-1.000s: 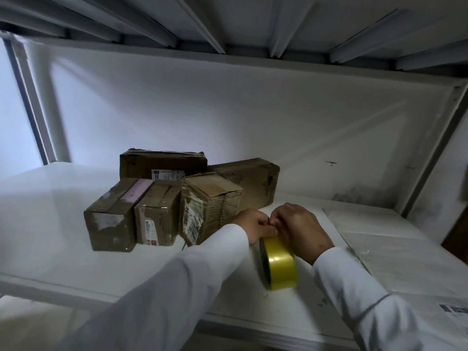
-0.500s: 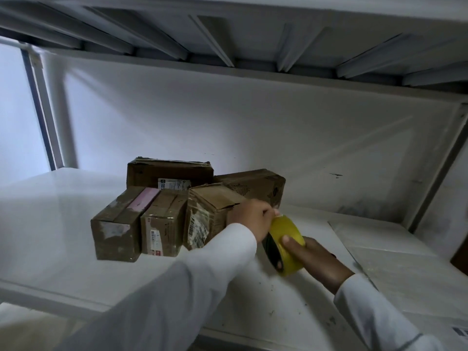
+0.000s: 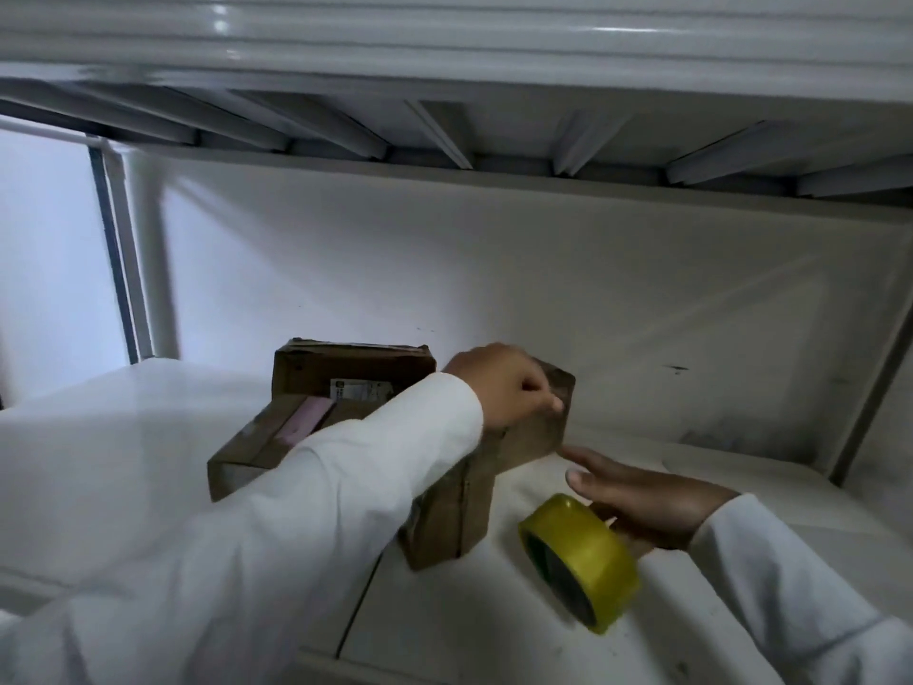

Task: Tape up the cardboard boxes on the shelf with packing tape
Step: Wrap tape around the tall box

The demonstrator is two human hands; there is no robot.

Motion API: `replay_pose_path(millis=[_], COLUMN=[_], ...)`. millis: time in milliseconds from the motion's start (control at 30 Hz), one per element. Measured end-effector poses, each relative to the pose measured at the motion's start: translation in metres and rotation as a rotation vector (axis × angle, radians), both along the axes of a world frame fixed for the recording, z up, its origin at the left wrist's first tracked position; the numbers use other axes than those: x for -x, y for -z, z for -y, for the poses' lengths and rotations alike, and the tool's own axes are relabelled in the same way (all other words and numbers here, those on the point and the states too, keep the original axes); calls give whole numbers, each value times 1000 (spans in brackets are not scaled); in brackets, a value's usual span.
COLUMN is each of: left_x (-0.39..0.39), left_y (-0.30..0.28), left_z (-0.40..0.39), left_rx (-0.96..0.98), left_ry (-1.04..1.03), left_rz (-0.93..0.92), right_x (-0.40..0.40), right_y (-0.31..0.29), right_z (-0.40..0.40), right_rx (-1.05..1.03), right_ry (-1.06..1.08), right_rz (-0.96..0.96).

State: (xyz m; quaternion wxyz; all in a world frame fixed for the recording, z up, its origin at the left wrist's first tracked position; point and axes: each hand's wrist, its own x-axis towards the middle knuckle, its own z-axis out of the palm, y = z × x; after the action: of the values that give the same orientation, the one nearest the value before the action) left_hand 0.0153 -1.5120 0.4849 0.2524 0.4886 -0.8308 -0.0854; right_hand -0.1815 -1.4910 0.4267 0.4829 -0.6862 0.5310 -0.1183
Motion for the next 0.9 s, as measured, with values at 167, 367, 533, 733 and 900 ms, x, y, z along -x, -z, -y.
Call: replay_pose_path(millis=[167,367,533,733,900], left_x=[21,-29,-65,-16,39], left_y=[-8,4,37,39,55], left_z=[-1,45,64,28,-10], left_rx=[257,-95,-349,-106,272], left_ry=[-30,-463,-471,-374,-254], left_rz=[312,105,101,228,463], right_x=[-16,8,31,49,61], right_y=[27,19,26,20,6], right_z=[-9,-5,-2,1,-1], right_rx=[200,235,212,245,287], right_ry=[85,145,194,290,356], right_rz=[189,258,201,282,347])
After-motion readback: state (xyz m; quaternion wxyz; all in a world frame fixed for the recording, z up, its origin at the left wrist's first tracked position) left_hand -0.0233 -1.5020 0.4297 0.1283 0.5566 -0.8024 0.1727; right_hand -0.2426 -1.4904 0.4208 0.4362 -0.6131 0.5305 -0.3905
